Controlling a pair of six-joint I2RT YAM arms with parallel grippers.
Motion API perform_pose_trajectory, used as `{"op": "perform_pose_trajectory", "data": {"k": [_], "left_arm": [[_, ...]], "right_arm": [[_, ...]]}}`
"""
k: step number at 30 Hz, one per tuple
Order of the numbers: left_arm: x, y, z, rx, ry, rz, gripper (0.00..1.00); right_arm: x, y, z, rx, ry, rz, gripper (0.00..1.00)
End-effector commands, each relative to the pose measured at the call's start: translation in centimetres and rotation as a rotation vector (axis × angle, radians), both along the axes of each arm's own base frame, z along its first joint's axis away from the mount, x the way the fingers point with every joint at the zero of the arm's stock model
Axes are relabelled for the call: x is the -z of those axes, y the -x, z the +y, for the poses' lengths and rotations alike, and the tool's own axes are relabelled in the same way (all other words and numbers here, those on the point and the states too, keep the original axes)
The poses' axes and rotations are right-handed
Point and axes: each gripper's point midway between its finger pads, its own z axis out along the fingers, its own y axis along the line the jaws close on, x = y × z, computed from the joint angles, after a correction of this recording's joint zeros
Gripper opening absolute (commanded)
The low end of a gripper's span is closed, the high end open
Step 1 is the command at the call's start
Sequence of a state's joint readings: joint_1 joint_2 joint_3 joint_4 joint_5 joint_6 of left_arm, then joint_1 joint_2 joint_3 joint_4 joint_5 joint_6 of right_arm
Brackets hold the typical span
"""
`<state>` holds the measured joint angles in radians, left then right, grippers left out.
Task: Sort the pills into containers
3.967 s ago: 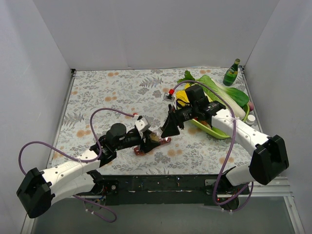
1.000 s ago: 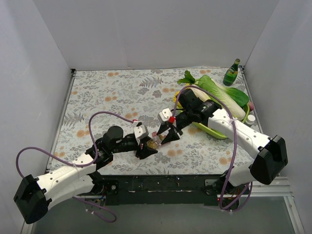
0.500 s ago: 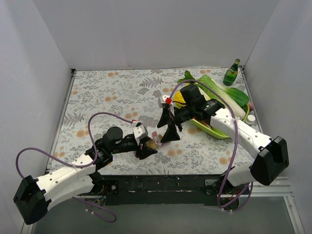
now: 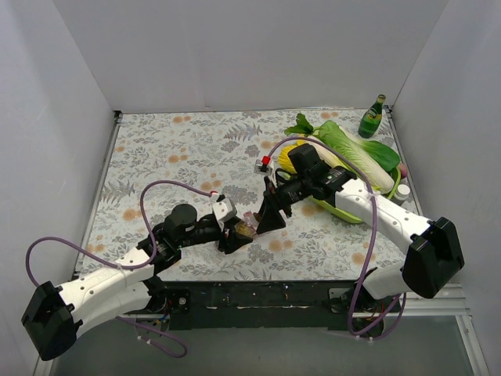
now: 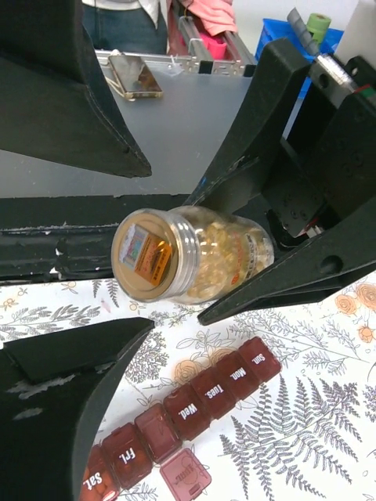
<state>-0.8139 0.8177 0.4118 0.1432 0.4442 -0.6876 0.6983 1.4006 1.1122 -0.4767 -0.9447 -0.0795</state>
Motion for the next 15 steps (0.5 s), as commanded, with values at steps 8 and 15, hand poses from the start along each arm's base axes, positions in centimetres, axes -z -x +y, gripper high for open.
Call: {"op": "perform_pose_trajectory", "data": {"k": [8,15], "left_arm": [[-0.94,-0.67,-0.27,-0.019,0.015,-0.026,0.00],[-0.68,-0.34,-0.30,-0.002,0.008,-0.017,0.00]], "right_arm": [[-2.11,-0.28,1.58,-0.007,-0.066,0.047,0.60],[-2.28,0.19,1.47,-0.042,-0.088,0.033,0.18]]}}
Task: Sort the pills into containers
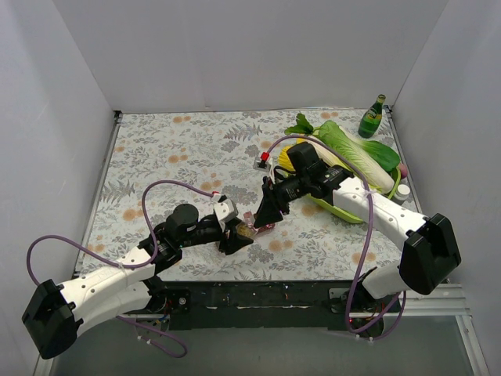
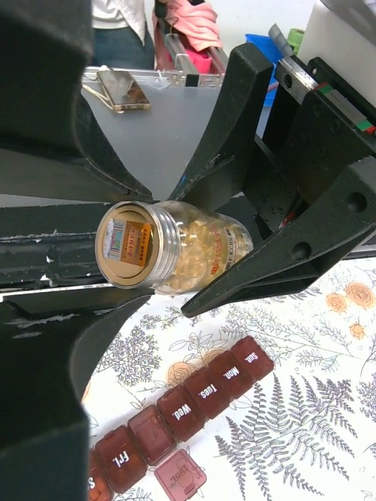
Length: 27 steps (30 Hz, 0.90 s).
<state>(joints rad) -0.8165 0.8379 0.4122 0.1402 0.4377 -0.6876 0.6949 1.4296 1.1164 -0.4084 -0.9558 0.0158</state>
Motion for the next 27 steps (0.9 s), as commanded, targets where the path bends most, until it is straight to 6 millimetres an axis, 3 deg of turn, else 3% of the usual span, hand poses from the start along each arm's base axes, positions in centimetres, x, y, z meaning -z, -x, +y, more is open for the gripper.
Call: {"op": "perform_pose_trajectory", "data": {"k": [1,5,10,13,19,20,23,24,26,27], "left_arm": [[-1.4,-0.1,-0.2,0.008,0.026,-0.032,0.00],[-1.4,0.8,-0.3,0.057,0.029,-0.036,0.00],[-1.9,2.0,-0.5,0.126,0.042,-0.040,0.00],[-1.9,2.5,-0.5,0.148,0.039,-0.027,0.00],[-1.5,2.6,-0.4,0.148,0.036,-0.012,0.00],[-1.5,2.5,-0.4,0.144,0.037,-0.014,0.00],[-1.5,2.1,-0.3,0.117,0.033,-0.019,0.00],[-1.8,2.0,-0.2,0.111,0.040,-0.028,0.00],[-2.0,1.7,-0.2,0.094,0.044,-0.035,0.00],[-2.2,1.7,-0.1,0.085,0.050,-0.035,0.00]], "right_arm": [[-2.0,1.0,0.6,-0.094,-0.094,-0.055,0.16],[-2.5,2.1,0.5,-0.213,-0.146,-0.194,0.13],[-4.1,3.0,0.3,-0.441,-0.342,-0.630,0.14],[-3.7,2.3,0.6,-0.534,-0.391,-0.876,0.16],[-2.1,0.8,0.7,-0.529,-0.296,-0.911,0.20],[-1.9,1.1,0.6,-0.502,-0.280,-0.852,0.23],[-1.8,0.8,0.9,-0.453,-0.256,-0.795,0.46],[-1.9,0.8,0.9,-0.418,-0.236,-0.740,0.60],[-2.0,1.0,0.8,-0.392,-0.215,-0.684,0.77],[-2.1,1.2,0.7,-0.375,-0.204,-0.644,0.80]]}}
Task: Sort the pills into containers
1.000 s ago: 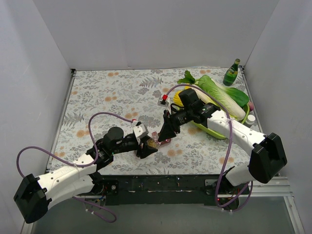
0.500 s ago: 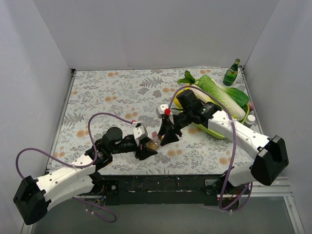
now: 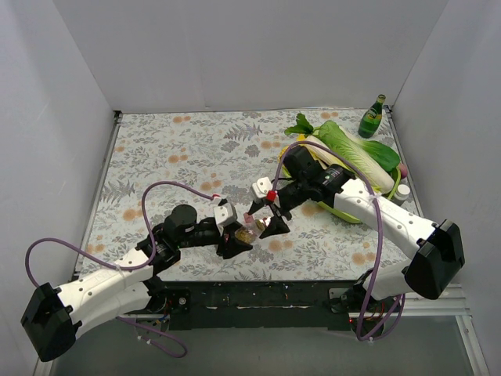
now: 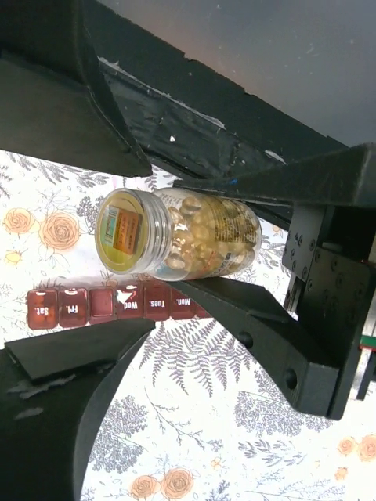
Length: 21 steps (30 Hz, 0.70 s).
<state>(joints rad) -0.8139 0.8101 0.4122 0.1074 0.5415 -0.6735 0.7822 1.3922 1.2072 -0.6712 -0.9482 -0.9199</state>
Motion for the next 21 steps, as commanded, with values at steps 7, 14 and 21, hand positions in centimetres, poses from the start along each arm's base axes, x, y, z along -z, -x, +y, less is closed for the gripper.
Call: {"op": "perform_pose_trajectory", "data": {"k": [7,14,21], "left_arm": [[-2.3,-0.5,0.3,-0.050,0.062,-0.043,0.00],[-2.9,-1.2,0.8,-0.102,0.076,-0.062,0.00],[-2.7,-1.8,0.8,-0.130,0.067,-0.058,0.00]], "right_arm": [[-4.4,-1.2,0.2,0.211,-0.010,0.242,0.93],[-5.8,-0.7,-0.1,0.243,0.010,0.485,0.95],[-4.2,-0.4,-0.1,0.283,0.068,0.602,0.96]]}}
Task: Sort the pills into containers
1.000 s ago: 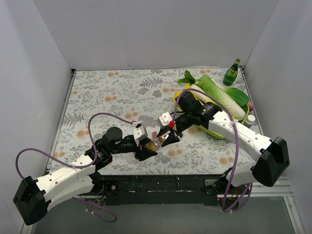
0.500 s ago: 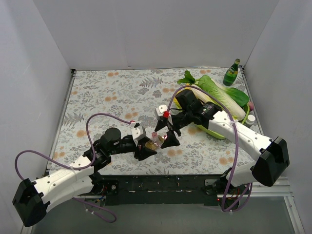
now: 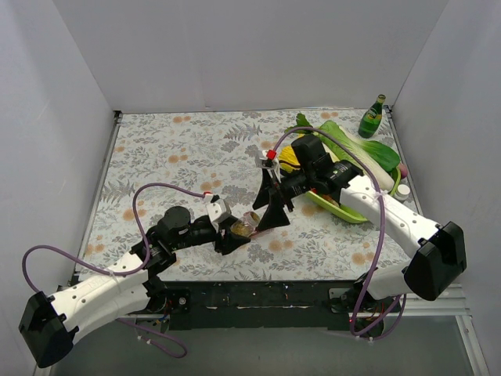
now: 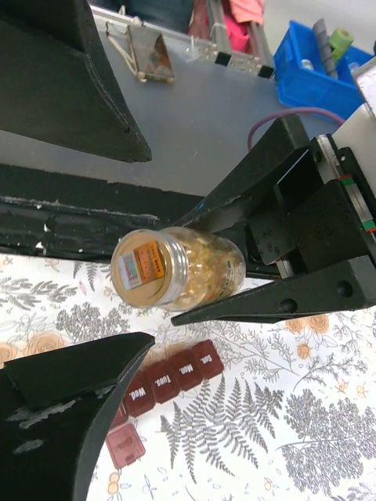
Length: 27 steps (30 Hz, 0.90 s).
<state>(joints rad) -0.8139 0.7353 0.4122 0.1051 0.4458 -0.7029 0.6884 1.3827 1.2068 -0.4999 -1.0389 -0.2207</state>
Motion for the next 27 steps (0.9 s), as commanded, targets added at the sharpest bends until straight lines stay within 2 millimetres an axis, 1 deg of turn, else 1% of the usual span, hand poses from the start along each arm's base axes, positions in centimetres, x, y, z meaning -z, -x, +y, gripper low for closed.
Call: {"op": "perform_pose_trajectory", "data": {"k": [1,5,7,9,10,21,24,25,26,27], "left_arm": [[-0.9,-0.7,0.0,-0.032,0.021,-0.024,0.00],[-0.6,-1.1,0.0,-0.056,0.014,-0.025,0.00],[-0.5,-1.5,0.0,-0.068,0.008,-0.024,0.00],[-0.4,-1.6,0.0,-0.074,-0.001,-0.017,0.00],[-0.6,-1.7,-0.1,-0.076,0.000,-0.018,0.00],[-0.4,-2.2,-0.3,-0.086,-0.013,-0.010,0.00],[-0.2,-2.3,-0.4,-0.088,-0.015,-0.006,0.00],[-0.2,-2.3,-0.4,-0.088,-0.015,-0.007,0.00],[-0.2,-2.4,-0.4,-0.092,-0.017,-0.006,0.00],[-0.2,-2.4,-0.4,-0.093,-0.017,-0.006,0.00]], "right_arm": [[-0.8,0.6,0.3,0.007,-0.015,0.091,0.97],[-0.3,0.5,0.4,0.027,0.009,0.169,0.97],[0.2,0.5,0.6,0.048,0.043,0.250,0.97],[0.4,0.5,0.7,0.059,0.060,0.288,0.97],[0.6,0.4,0.8,0.064,0.068,0.314,0.97],[1.8,-0.6,1.2,0.124,0.099,0.313,0.98],[2.1,-0.5,1.3,0.119,0.100,0.320,0.93],[2.0,-0.7,1.3,0.118,0.096,0.316,0.89],[2.1,-0.6,1.4,0.117,0.096,0.315,0.76],[2.3,-0.6,1.3,0.117,0.100,0.319,0.69]]}}
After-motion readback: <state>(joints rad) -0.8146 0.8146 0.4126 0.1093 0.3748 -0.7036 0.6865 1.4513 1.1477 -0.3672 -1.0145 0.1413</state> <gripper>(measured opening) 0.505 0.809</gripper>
